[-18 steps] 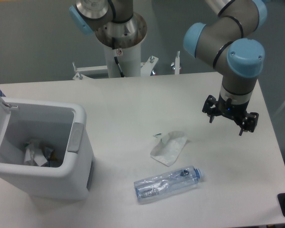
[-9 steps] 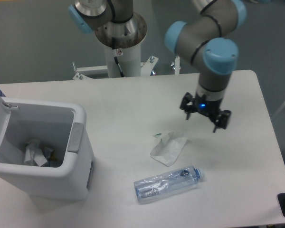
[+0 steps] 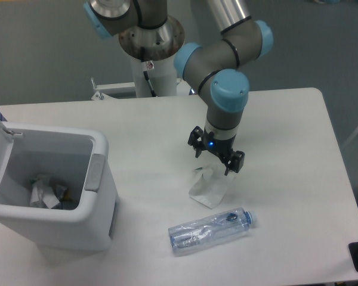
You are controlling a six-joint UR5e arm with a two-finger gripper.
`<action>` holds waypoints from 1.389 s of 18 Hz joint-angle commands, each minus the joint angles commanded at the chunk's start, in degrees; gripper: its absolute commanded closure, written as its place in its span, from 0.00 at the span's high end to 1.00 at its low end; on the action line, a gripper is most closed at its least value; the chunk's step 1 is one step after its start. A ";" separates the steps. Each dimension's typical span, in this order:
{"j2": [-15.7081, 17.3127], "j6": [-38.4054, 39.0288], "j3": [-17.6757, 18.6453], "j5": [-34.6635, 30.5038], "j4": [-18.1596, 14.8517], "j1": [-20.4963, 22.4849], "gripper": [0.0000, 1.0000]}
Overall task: Place the trash in the trash can
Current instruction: 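Lower the gripper onto the white tissue and close on it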
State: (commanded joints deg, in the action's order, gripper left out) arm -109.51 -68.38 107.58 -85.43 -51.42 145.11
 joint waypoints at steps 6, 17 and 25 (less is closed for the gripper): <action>-0.97 4.04 -0.62 0.26 0.09 -0.27 0.08; -0.53 4.04 -2.90 0.61 -0.70 0.26 0.00; 0.78 7.21 -6.50 6.67 -6.57 0.96 0.00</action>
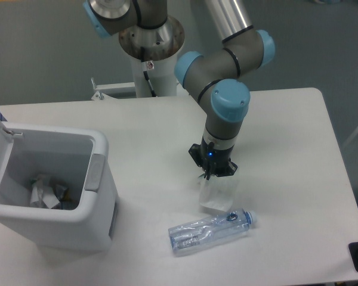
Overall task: Place the trash in the trash can
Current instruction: 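Lower the gripper onto the white tissue and close on it, then carry the tissue over the white bin and open the gripper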
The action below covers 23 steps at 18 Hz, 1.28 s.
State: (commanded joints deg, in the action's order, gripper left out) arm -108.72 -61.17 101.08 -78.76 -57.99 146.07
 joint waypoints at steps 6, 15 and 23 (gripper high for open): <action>0.88 2.62 -7.90 5.62 -9.33 0.88 0.00; 3.60 17.39 -19.60 20.82 -9.60 -0.43 0.00; 11.16 25.04 -19.17 22.68 -9.07 -8.77 0.00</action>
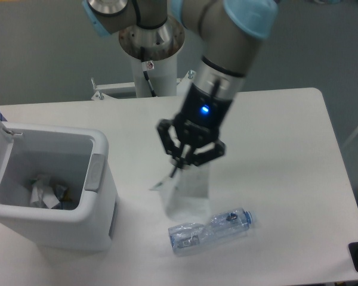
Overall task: Place the trash in the trash can
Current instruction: 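Carry the tissue over the white bin and open the gripper, then move the open gripper from the bin to the plastic water bottle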
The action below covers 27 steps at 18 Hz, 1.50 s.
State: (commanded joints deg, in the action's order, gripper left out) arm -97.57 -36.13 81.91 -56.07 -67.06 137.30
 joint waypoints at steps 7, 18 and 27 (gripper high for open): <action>0.80 2.47 0.36 -0.62 0.44 -8.09 0.08; 0.71 2.21 0.71 -0.53 3.43 -8.98 1.00; -5.96 1.42 0.53 -5.36 15.64 -3.54 1.00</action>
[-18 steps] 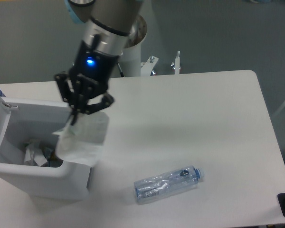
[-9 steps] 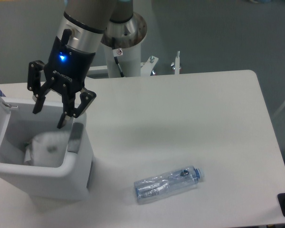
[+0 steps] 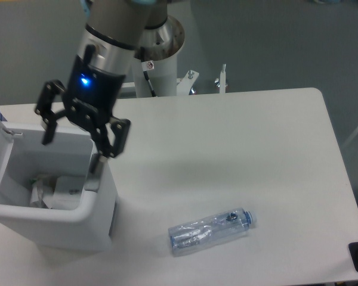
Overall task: Place the trash in the trash can
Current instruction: 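Move the open gripper from the bin to the plastic water bottle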
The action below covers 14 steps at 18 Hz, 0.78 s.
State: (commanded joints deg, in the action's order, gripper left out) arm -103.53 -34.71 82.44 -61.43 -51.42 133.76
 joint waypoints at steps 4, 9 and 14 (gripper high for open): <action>-3.43 -8.94 -0.27 -1.59 0.62 4.13 1.00; -8.79 -18.88 -0.44 -1.76 0.62 5.81 1.00; -12.13 -23.90 0.08 -7.89 0.80 5.90 1.00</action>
State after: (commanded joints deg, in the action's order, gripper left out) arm -115.66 -58.61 82.53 -69.32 -50.62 139.66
